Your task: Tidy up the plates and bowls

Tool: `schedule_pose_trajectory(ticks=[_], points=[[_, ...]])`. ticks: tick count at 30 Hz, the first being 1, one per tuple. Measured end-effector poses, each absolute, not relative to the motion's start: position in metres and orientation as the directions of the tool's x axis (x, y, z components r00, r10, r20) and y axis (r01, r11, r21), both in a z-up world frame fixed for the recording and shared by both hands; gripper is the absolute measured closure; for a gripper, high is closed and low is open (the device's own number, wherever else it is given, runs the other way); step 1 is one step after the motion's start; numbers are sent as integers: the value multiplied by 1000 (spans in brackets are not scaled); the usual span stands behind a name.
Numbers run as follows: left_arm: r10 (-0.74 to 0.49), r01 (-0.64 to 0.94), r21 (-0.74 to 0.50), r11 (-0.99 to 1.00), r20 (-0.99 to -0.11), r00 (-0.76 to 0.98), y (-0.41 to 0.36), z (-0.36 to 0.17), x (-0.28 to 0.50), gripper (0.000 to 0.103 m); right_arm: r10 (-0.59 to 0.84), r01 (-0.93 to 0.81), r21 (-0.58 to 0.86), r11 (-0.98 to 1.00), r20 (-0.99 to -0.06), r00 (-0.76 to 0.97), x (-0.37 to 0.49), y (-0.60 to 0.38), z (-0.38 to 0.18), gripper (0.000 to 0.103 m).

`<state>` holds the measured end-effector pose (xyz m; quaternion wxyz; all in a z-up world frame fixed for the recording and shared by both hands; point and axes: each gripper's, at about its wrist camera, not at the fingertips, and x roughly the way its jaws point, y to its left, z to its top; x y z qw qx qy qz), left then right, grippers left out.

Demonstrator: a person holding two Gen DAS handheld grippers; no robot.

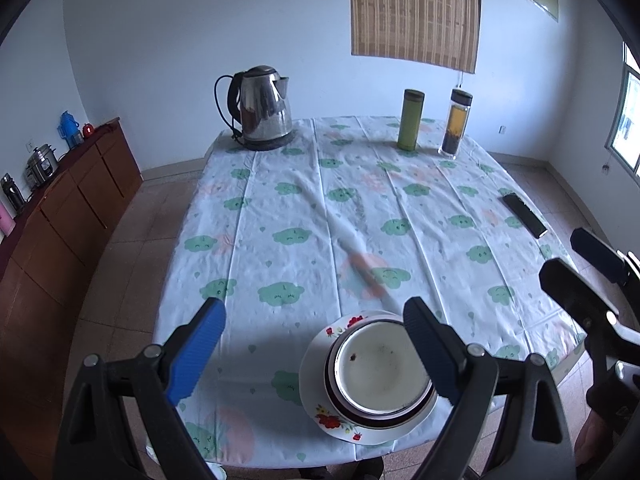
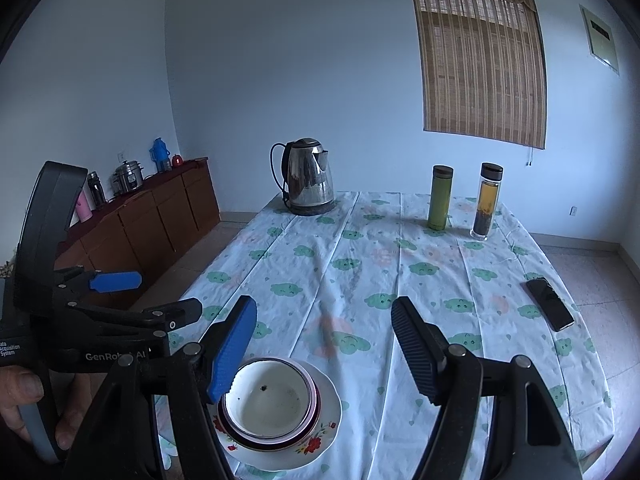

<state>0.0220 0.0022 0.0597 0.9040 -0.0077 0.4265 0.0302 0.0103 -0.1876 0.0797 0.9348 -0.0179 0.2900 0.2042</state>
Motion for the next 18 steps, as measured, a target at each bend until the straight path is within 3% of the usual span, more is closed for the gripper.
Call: schedule_pose_trajectory(ticks=[18], points=[[62,-49,39,998,-779,624,-3,47,38,11,388,-406,106,908,-581,715,29,-187,65,31]])
